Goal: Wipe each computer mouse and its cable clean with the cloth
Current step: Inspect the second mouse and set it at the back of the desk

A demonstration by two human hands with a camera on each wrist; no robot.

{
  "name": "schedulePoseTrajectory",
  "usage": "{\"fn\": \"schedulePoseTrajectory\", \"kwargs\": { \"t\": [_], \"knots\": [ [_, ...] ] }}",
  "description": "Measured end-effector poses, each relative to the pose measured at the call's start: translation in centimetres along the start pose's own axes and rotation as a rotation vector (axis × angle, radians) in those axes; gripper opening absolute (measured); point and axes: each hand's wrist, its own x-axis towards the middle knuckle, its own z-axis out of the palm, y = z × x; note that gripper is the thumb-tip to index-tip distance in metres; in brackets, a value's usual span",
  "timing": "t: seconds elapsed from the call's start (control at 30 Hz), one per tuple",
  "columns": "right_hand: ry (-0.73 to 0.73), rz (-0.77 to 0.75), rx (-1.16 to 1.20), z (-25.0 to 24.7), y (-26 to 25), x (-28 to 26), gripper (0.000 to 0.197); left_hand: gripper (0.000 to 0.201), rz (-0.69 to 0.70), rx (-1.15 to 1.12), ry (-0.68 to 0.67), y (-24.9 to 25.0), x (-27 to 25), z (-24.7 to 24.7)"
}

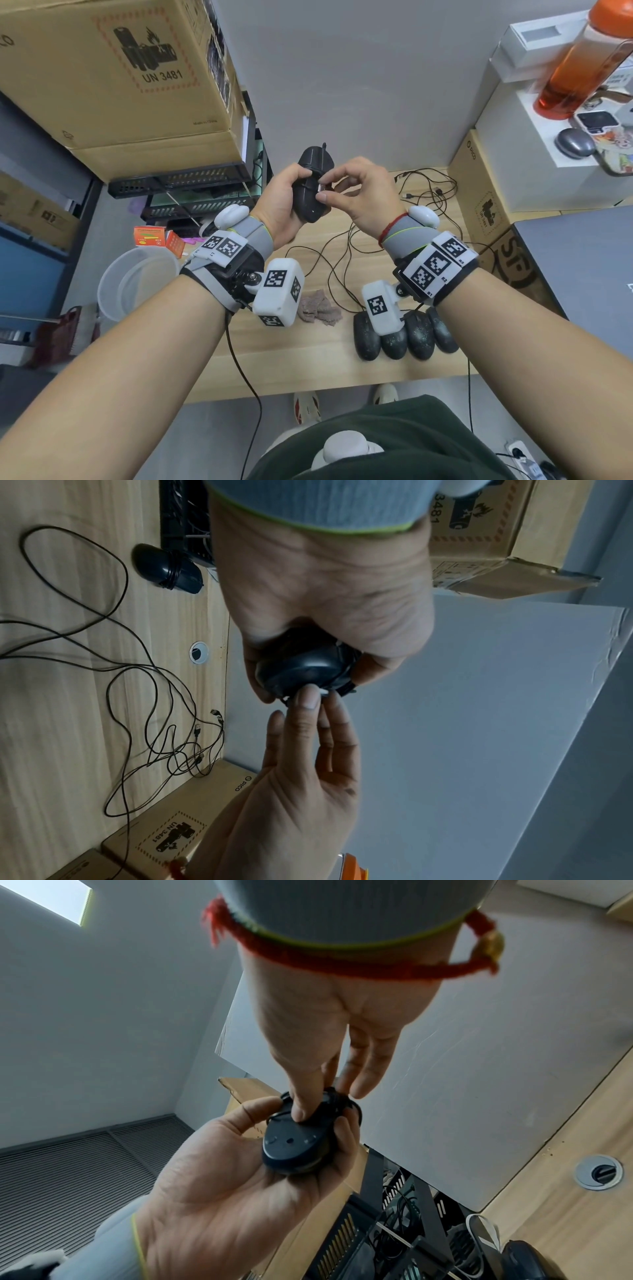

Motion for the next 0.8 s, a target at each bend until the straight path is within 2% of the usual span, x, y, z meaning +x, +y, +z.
{"fn": "schedulePoseTrajectory", "kwargs": {
  "t": [0.2, 0.43, 0.63, 0.73, 0.8],
  "knots": [
    [0.018, 0.057, 0.034, -0.4, -0.2, 0.1, 0.035, 0.035, 0.005, 0.044, 0.008, -0.1, 0.0, 0.3],
    [-0.001, 0.070, 0.023, -0.8, -0.1, 0.2, 0.032, 0.025, 0.010, 0.070, -0.027, -0.2, -0.2, 0.6],
    [0.018, 0.075, -0.006, -1.0, -0.1, -0.1, 0.033, 0.031, 0.011, 0.100, 0.011, -0.4, -0.7, 0.8],
    [0.017, 0.083, 0.001, -1.2, 0.0, -0.1, 0.030, 0.041, 0.015, 0.112, 0.034, -0.5, -0.8, 0.7],
    [0.019, 0.101, 0.036, -1.3, 0.2, -0.1, 0.028, 0.034, 0.015, 0.121, 0.015, -0.5, -0.9, 0.7]
  ]
}}
